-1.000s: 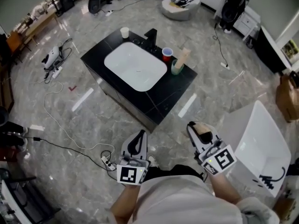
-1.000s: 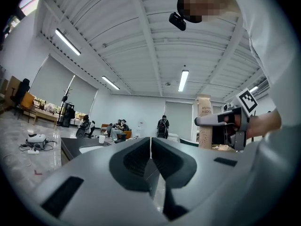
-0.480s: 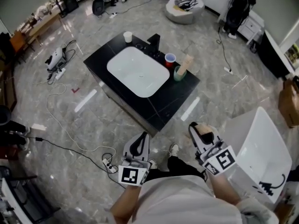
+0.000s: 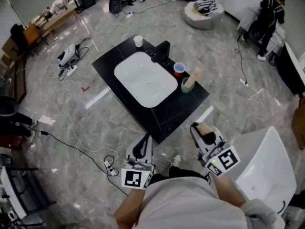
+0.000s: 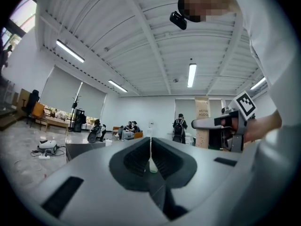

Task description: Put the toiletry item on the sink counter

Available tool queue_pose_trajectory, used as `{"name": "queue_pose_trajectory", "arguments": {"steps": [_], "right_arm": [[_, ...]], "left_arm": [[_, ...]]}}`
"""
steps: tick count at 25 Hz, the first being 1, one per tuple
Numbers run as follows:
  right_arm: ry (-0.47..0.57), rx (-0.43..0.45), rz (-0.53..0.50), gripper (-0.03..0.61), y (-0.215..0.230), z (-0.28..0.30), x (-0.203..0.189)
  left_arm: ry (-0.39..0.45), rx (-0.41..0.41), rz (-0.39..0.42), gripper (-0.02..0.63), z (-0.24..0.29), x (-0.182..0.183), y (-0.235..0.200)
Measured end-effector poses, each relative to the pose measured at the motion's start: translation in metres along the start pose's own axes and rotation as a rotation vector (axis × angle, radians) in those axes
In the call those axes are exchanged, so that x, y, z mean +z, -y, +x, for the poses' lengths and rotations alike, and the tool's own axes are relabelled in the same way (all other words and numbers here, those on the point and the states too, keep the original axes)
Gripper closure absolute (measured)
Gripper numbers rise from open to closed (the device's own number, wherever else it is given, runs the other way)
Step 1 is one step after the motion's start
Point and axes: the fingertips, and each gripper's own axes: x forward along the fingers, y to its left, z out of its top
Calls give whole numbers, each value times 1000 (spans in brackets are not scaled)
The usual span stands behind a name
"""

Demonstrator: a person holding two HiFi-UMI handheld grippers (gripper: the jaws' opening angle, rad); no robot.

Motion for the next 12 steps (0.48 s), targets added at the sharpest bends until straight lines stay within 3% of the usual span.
{"name": "queue_pose_trajectory", "arguments": {"steps": [7, 12], "right_arm": [[-4, 99, 20, 522, 31, 15, -4], [3, 104, 26, 522, 37, 24, -4]], "left_arm": [[18, 108, 23, 601, 25, 6, 4], [7, 119, 29, 601, 26, 6, 1]]}}
